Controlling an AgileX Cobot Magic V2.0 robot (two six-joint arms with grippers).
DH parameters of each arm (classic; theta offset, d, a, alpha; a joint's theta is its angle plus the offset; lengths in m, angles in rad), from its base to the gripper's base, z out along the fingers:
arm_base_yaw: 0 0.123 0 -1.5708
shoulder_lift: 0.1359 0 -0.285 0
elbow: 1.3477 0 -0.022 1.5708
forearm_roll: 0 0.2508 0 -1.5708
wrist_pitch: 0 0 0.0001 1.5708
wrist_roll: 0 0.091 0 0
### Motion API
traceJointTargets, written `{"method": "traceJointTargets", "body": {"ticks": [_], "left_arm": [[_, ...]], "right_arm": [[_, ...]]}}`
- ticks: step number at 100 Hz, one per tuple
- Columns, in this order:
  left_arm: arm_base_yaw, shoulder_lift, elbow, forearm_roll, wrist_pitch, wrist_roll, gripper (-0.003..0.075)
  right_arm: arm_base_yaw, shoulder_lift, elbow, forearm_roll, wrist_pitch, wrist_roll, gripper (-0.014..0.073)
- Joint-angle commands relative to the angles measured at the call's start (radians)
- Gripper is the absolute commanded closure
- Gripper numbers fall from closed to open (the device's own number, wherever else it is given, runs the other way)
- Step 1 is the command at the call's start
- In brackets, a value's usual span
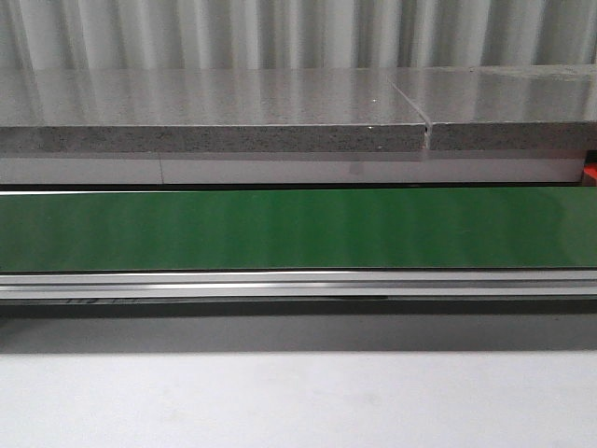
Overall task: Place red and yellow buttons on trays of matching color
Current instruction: 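Lower the yellow button into the yellow tray and open the right gripper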
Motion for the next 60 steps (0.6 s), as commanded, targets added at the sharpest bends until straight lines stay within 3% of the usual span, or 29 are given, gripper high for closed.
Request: {"method": "traceJointTargets", "body": {"ticks": [1, 31, 60], "left_arm": [[-0.009, 0.008, -0.027, -0.013, -0.066, -0.008, 0.0741], [-0.009, 0.008, -0.027, -0.013, -0.066, -0.008, 0.0741], [-0.009, 0.008, -0.027, -0.013, -0.066, -0.008, 0.0741]], "right_arm": [[-0.046, -0.048, -0.003, -0.005, -0.065, 0.033, 0.0322], [-0.178, -0.041, 0.071, -0.005, -0.21, 0.081, 0.0322], [-0.165, 0.032, 0.103, 0.014, -0.298, 0.081, 0.0322]]}}
